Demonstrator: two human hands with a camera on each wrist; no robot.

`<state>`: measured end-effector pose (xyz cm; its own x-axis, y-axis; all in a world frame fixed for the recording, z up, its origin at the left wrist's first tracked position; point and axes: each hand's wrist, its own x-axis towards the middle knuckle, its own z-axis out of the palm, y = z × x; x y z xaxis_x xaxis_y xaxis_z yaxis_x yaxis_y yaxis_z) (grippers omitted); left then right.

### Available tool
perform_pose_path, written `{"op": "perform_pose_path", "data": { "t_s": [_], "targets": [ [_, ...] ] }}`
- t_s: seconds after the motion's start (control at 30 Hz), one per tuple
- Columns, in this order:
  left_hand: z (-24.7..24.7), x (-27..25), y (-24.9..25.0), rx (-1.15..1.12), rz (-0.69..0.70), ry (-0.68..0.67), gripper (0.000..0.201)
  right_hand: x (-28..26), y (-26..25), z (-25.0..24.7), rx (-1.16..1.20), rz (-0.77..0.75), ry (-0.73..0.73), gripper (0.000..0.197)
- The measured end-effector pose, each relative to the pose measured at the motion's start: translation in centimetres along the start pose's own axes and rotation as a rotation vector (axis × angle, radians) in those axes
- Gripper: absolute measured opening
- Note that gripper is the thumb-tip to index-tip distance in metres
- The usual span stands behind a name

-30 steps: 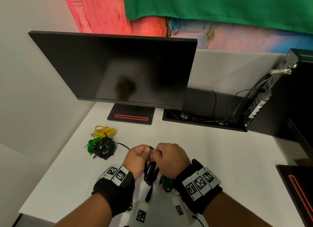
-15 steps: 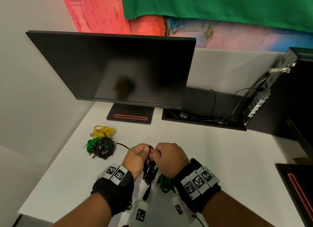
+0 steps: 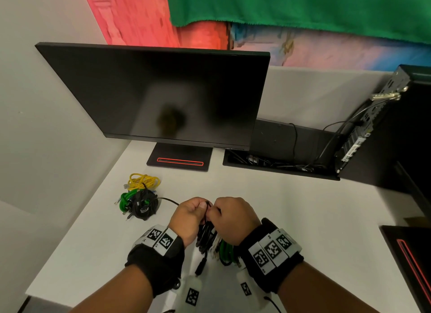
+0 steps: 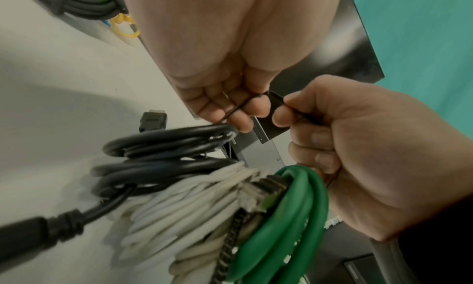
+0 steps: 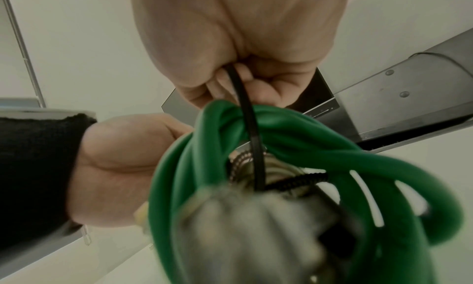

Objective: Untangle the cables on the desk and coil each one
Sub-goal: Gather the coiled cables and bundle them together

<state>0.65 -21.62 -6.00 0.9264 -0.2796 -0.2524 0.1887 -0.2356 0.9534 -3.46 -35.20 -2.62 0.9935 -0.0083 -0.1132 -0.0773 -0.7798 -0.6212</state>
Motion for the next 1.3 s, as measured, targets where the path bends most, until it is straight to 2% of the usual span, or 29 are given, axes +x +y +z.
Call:
{"op": "perform_pose_path", "data": {
  "t_s": [0.13,0.23,0.73,1.13,1.3],
  "targets": [
    [0.33,0.13,-0.19,-0.065,-0.075,0.099,0.033,-0.04,-0.11,-0.12,0.002,0.002,0.003,0.038],
    [0.48,0.29,-0.08,-0.065,-0.100,0.131,0.034,-0.08,-0.23,-0.27,0.022,0.008,0.006,0.034],
    [0.41,0.44,-0.49,0.076,-0.009,0.113,0.032,0.11,-0.43,-0.60,0.013,0.025,0.019,0.033],
    [0.40,0.36,-0.56,0.094,0.019,0.097,0.028,0.29,-0.24,-0.52,-0.004,0.049,0.025,0.034],
    [0.34,0.01,-0.35,0.085,0.056,0.039,0.027,0.43,-0.18,-0.80,-0.014,0.062,0.006,0.030]
  ]
}}
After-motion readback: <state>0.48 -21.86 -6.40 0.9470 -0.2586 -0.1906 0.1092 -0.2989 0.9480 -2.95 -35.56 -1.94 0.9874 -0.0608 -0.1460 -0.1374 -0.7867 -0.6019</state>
